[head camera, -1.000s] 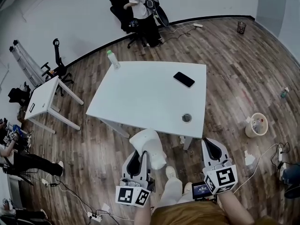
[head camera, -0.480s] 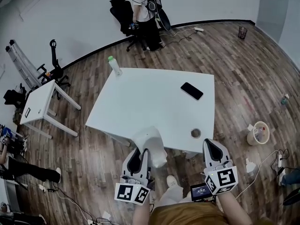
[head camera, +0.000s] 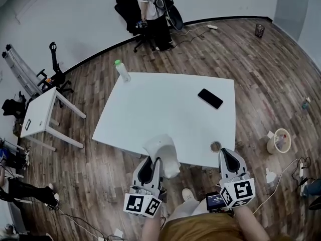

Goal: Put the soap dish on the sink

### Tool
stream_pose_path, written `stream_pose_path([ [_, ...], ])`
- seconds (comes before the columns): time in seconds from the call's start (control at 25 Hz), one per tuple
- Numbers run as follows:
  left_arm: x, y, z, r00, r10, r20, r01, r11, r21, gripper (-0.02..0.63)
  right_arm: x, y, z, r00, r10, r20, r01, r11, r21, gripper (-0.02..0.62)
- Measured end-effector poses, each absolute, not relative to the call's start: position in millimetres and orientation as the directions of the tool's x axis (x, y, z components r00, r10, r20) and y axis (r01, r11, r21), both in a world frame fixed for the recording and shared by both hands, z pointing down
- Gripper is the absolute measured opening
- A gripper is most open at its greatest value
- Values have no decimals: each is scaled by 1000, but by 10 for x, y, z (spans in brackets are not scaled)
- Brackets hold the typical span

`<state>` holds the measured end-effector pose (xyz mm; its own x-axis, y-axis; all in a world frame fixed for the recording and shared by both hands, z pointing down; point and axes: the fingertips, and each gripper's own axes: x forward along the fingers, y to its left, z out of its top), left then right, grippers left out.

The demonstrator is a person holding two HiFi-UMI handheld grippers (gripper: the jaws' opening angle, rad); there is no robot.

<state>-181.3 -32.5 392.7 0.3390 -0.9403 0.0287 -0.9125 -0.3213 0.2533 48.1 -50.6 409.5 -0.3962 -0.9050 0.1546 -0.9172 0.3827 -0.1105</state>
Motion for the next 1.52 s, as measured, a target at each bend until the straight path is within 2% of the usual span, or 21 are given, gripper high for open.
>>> stream_pose_path([
  [0.68, -1560, -1029, 4391, 343, -930, 134, -913, -296, 281, 117, 389, -1210, 4397, -493, -844, 211, -870, 478, -124, 9],
  [1.52, -1196, -1506, 4964, 389, -888, 244, -903, -314, 295, 118, 480, -1568, 4901, -504, -804, 315, -863, 482, -151, 9],
])
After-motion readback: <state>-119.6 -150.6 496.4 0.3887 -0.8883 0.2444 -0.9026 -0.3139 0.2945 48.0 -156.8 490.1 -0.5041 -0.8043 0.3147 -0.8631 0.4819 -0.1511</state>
